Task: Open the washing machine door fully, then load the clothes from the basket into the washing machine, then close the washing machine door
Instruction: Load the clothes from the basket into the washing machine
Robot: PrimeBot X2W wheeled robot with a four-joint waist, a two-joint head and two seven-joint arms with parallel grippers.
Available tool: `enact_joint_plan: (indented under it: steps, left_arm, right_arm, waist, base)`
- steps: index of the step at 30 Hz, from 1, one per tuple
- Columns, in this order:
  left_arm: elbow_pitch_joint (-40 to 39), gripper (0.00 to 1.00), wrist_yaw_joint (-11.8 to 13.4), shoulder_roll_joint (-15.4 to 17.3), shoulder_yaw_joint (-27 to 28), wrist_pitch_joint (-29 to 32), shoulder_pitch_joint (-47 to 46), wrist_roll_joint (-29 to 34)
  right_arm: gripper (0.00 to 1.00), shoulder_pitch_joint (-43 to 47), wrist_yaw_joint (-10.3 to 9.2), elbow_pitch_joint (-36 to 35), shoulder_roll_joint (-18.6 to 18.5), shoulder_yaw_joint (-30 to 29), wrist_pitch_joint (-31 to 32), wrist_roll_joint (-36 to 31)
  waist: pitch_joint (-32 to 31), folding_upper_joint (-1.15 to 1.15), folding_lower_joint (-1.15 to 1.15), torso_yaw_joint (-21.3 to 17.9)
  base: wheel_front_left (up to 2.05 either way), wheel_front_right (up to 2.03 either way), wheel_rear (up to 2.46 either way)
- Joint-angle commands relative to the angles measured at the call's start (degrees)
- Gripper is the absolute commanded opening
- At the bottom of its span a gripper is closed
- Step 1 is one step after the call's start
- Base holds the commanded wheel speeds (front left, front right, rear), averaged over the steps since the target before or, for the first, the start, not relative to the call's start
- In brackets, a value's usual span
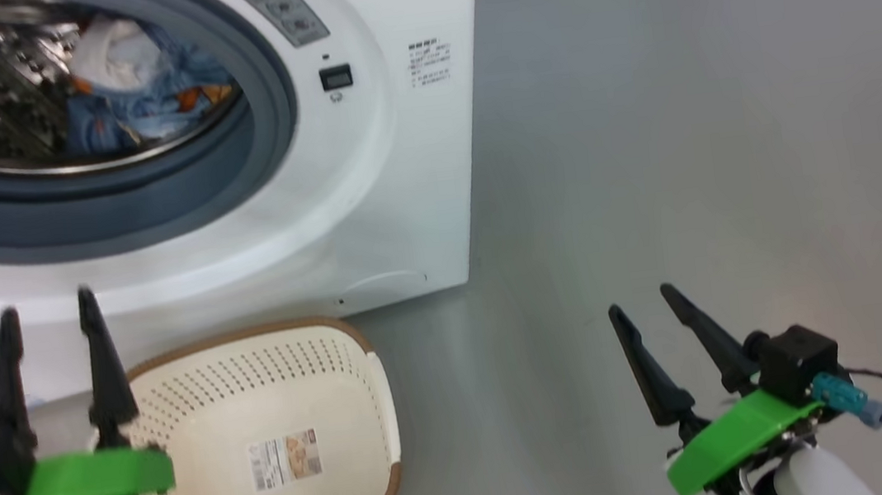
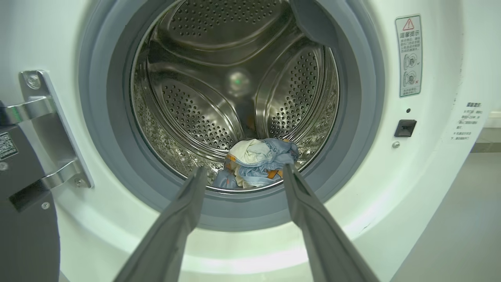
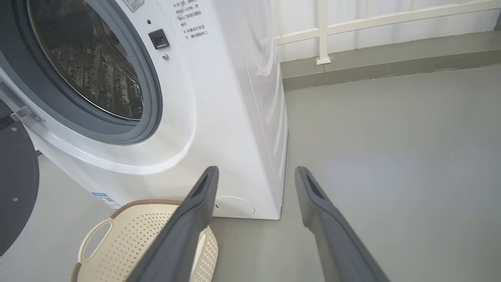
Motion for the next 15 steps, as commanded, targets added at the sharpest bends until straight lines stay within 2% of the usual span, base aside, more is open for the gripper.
enact_joint_plan:
  steps: [1,8,15]
  left_arm:
    - [-2.62,1.00,0.81,0.95,1.87,-0.28,1.62,0.76]
    - [-9.26,1.00,2.36,0.25,0.81,-0.28,11.47,1.18]
    - [-11.75,1.00,4.40,0.12,-0.58,-0.28,17.20,0.38]
  right_arm:
    - [1.00,1.59,0.09,-1.04,0.30,1.55,-0.27,-0.28]
    - [1.00,3.35,0.09,-0.94,0.30,1.79,-0.27,0.29]
    - [1.00,4.65,0.09,-0.95,0.05,1.83,-0.27,0.01]
  waist:
    - [-2.66,0.00,0.00,-0.29]
    - [-6.01,0.00,0.00,-0.48]
    - [-8.49,0.00,0.00,-0.26]
  base:
    - [0.00,0.00,0.00]
    - [0.00,0.00,0.00]
    - [0.00,0.00,0.00]
